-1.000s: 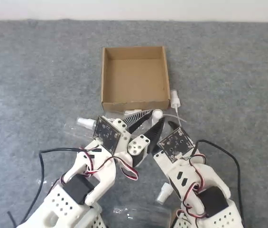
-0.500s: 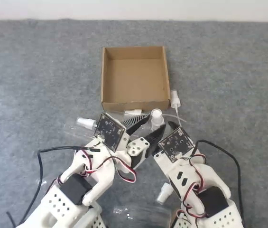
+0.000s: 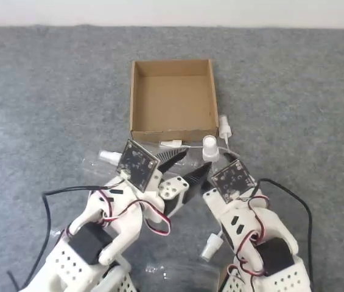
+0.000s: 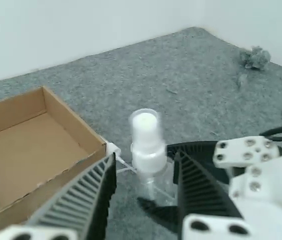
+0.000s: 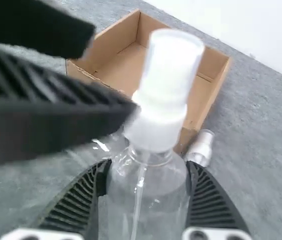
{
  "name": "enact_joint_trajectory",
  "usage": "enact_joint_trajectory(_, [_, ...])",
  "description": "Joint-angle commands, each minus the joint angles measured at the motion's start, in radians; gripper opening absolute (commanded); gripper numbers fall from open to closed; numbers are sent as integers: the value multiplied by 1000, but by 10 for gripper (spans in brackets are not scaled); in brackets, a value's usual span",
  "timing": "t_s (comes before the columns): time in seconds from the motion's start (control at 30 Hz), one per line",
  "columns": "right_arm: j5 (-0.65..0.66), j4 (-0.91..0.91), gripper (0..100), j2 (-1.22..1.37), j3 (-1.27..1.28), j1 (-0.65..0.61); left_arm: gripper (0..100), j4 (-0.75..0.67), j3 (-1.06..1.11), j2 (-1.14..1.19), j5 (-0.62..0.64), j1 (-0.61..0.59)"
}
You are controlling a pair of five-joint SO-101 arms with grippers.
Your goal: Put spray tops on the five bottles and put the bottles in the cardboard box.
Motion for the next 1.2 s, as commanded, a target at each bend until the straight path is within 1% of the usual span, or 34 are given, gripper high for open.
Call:
enact_joint_trajectory(0.0, [-69,-62,31,-16,-69,107,175,0,-62,-17,-9,-72])
enact_joint_trajectory(0.07, [-101,-88,31,-16,-72,153,175,0,-62,-17,-8,-94])
enact_joint_trajectory(0.13, [-94,-116,31,-16,-81,188,175,0,-59,-17,-8,-95])
enact_joint_trajectory(0.27, [-97,-156,30,-8,-123,211,175,0,-54,-17,-8,-94])
enact_joint_trajectory(0.4, [-97,-173,30,-7,-163,206,176,0,-54,-17,-8,-100])
enact_joint_trajectory(0.53, [-94,-231,30,-7,-186,206,175,0,-44,-17,-8,-94])
enact_joint_trajectory(0.63, [-95,-272,30,-5,-203,205,175,-44,-12,-17,-11,-94])
enact_joint_trajectory(0.77, [-98,-297,30,-5,-244,205,173,-98,27,-17,-83,-92])
enact_joint_trajectory(0.83, [-100,-309,30,-5,-259,205,173,-98,27,-17,-84,-92])
enact_joint_trajectory(0.9, [-103,-329,30,-5,-267,203,175,-97,28,-17,-84,-69])
enact_joint_trajectory(1.03, [-164,-395,30,36,-272,200,178,-101,58,-17,-84,11])
enact_joint_trajectory(1.17, [-176,-400,30,173,-328,156,191,-127,61,-17,-2,18])
